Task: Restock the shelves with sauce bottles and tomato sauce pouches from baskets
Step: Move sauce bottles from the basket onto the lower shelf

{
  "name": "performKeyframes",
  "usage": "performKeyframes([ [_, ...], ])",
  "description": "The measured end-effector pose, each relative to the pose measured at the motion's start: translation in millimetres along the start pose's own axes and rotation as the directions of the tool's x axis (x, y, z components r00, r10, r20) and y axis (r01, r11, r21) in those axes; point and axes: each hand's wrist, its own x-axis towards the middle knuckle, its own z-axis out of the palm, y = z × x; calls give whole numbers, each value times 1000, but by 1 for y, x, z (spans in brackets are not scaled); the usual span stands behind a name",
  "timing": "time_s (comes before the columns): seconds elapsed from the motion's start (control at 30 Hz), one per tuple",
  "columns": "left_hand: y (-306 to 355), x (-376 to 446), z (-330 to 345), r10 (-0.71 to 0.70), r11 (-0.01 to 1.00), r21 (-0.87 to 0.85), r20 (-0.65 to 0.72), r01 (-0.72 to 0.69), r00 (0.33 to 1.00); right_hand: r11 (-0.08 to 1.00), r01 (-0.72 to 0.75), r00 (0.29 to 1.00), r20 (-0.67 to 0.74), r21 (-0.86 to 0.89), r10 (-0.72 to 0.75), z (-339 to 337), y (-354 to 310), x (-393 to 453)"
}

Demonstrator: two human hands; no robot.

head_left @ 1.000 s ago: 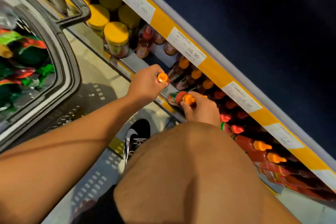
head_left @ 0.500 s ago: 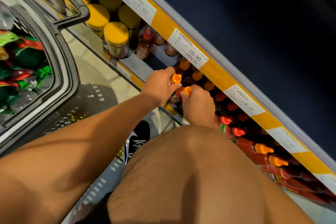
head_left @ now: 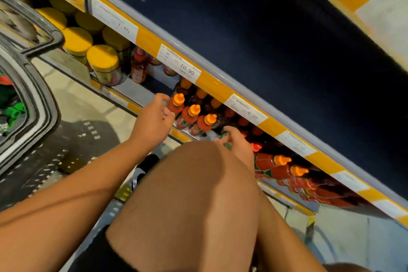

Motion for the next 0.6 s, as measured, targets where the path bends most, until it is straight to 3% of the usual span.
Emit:
performKeyframes([
  [0.13, -2, -31, -11, 33, 997, -63, -15, -34, 999, 995, -56, 980, 188, -78, 70, -34, 15, -31],
  [0.2, 1, -46, -19, 27, 995, -93, -4, -27, 1000, 984, -18, 977, 205, -177, 54, -48, 19, -48],
  [0.4, 57, -77, -44, 88, 978, -190, -2, -87, 996, 994, 17, 1000, 11, -109, -16, -115, 24, -103],
  [0.6, 154, -112, -50, 384, 915, -156, 46, -373, 922, 990, 99, 972, -221, 100, -74, -180, 52, -192],
])
